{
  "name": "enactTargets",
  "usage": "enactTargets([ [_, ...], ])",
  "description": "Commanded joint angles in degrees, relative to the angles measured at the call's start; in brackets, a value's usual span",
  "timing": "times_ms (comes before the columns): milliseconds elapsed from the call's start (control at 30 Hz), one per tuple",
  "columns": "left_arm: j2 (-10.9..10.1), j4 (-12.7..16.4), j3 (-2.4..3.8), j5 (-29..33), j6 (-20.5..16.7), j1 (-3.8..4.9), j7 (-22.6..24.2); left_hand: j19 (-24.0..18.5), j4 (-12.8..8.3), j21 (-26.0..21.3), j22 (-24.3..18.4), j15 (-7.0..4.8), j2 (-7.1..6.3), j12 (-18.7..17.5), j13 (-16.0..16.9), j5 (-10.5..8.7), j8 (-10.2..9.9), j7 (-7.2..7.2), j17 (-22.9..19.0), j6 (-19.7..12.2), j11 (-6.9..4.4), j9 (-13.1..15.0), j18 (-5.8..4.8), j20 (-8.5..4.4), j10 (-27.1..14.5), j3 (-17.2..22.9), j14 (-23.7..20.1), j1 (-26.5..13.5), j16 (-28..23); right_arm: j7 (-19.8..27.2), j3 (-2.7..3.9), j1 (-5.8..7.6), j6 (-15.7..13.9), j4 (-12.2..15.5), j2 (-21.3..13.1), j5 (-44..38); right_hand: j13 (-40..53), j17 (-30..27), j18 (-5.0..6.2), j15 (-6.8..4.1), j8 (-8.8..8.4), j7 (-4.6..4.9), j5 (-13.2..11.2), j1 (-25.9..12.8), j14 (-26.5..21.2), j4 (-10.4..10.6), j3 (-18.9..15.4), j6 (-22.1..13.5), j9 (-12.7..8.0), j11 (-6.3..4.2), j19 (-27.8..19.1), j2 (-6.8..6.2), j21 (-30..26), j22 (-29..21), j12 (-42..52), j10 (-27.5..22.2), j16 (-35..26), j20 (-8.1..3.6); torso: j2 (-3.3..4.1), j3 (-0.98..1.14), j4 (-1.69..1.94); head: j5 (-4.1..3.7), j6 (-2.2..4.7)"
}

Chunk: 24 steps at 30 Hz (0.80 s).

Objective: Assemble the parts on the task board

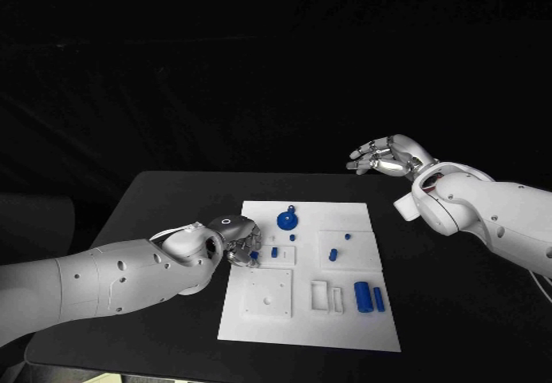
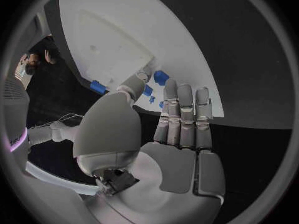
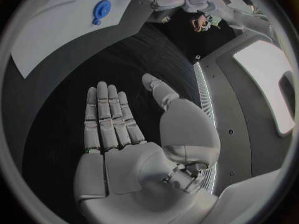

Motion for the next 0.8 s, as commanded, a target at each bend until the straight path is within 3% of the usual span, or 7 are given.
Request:
enactTargets([
  [33, -0.14, 0.22, -0.13, 0.23, -0.60, -0.30, 0.59, -0.17, -0.16, 0.12, 1.02, -0.02, -0.06, 0.23, 0.06, -0.37, 0.26, -0.07, -0.04, -0.25, 0.39, 0.10, -0.24, -4.59, 0.18, -0.53, -0.26, -0.84, 0.00, 0.66, 0.03, -0.06, 0.70, 0.06, -0.02, -0.02, -0.06, -0.05, 0.36, 0.33, 0.16, 0.28, 0.13, -0.33, 0.02, -0.05, -0.30, -0.21, -0.06, 0.15, -0.34, 0.41, -0.22, -0.09, -0.27, 0.38, -0.22, 0.15, 0.01, 0.01, -0.02, 0.00, -0.04],
  [800, -1.00, 1.07, -0.13, 0.34, 0.19, -0.37, 1.65, 0.23, -1.13, 0.18, 1.01, -0.16, 0.12, 0.36, 0.17, -0.32, 1.16, -0.31, 0.01, 0.34, 0.17, -0.24, -0.17, -4.70, 0.33, 1.05, -0.15, 0.68, 0.17, 0.72, 0.03, -0.24, 0.76, 0.01, -0.06, 0.00, -0.11, -0.06, 0.36, 0.33, 0.18, 0.27, 0.24, -0.30, 0.04, -0.08, -0.29, -0.19, -0.08, 0.12, -0.32, 0.45, -0.24, -0.09, -0.29, 0.41, -0.23, 0.14, 0.01, -0.04, 0.00, 0.16, -0.19],
])
